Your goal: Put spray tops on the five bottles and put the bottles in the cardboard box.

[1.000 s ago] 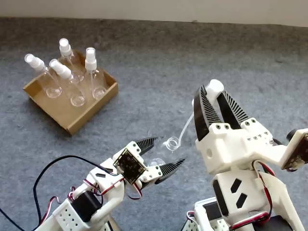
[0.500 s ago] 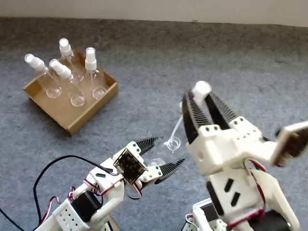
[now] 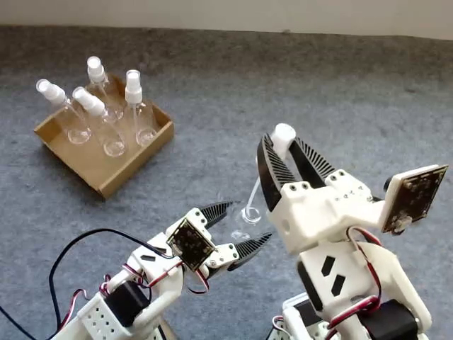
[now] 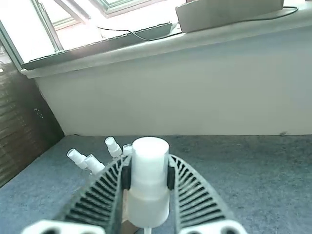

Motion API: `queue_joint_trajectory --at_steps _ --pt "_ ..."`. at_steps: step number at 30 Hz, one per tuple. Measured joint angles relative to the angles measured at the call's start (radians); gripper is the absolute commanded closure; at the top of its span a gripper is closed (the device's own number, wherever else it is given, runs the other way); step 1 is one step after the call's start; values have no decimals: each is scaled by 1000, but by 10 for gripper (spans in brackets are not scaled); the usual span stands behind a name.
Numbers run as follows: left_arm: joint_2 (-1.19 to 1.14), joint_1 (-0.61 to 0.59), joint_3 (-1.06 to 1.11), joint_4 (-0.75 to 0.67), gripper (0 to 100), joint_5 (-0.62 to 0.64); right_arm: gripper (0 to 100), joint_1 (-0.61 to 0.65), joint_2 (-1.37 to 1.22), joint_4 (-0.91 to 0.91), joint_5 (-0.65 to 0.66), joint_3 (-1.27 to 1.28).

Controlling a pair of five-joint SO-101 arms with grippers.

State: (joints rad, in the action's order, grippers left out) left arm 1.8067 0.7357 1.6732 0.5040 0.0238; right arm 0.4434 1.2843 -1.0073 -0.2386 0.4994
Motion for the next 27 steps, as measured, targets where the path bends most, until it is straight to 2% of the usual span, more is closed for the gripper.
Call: queue_joint_trajectory --at_steps 3,6,9,15,27 --pt "0 0 0 0 793 0 995 3 -3 -46 89 48" --pt "0 0 0 0 793 0 995 3 -11 -87 124 66" --pt "0 0 0 0 793 0 978 8 -2 -112 132 66" --pt "0 0 0 0 793 0 851 9 -2 -118 133 66" --pt "0 0 0 0 793 0 847 12 -2 -118 133 66"
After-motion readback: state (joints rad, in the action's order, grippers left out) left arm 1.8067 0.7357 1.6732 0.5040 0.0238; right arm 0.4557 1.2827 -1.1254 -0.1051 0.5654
